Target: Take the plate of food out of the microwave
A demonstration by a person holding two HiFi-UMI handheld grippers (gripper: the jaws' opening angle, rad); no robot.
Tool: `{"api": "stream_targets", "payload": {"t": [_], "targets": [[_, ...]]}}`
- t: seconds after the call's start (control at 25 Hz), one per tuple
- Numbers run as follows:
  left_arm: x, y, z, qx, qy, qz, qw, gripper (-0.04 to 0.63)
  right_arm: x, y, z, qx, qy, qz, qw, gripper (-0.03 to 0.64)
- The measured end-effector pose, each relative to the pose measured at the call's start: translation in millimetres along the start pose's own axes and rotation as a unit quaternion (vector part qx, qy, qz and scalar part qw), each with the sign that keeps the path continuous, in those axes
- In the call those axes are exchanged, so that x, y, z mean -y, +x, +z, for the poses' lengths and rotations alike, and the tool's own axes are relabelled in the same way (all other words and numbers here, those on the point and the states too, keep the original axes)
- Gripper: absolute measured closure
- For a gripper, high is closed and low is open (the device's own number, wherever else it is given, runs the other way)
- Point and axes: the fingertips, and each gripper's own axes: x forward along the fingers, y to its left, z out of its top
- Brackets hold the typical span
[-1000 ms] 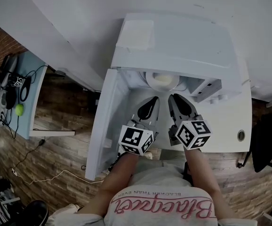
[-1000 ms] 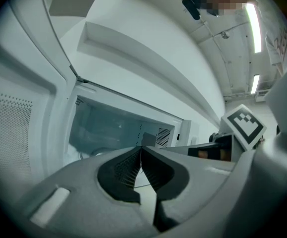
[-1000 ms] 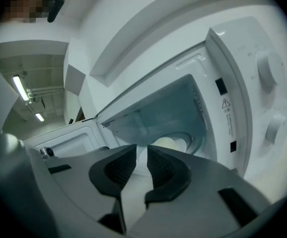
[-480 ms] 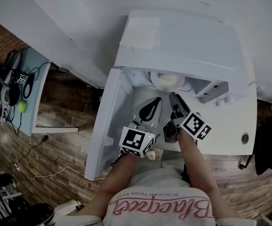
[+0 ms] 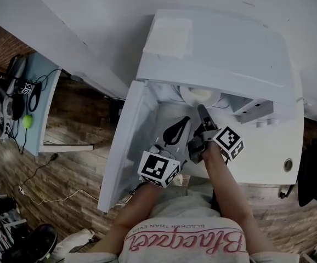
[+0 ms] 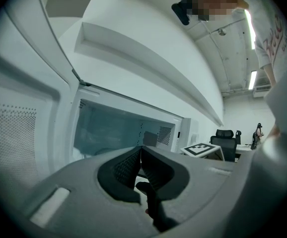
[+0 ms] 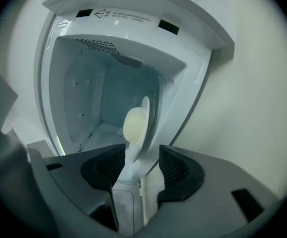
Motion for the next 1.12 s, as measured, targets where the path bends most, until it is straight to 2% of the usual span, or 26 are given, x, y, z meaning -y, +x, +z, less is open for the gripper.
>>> {"api": "stream_targets", "payload": {"t": [0.12,0.28,0.6,0.88,1.12], "targets": [[1,1,-2,-0.001,-0.002,-0.002,1.0,0.588,5,8,1,0.004,0.018,-0.011,1.0,0.399],[-2,1,-1,0.0,-0.003,-0.002,1.0,0.588,15,15,4,0.02,0.06,-0.046,0.997,0.396],[-8,0,-1,0.0,-0.009,0.0,1.0,0.588,23,21,4,0.023,0.076,-0.118,0.99,0.396],[-9,-4,2,0.003,-0.005,-0.001,1.0,0.588,22,16,5,0.015,0.067,-0.105,0.992,0.417],[-9,-7,2,0.001,-0.002,-0.004,1.0,0.588,23,14,6,-0.004,0.087,-0.097,0.992,0.445]]}}
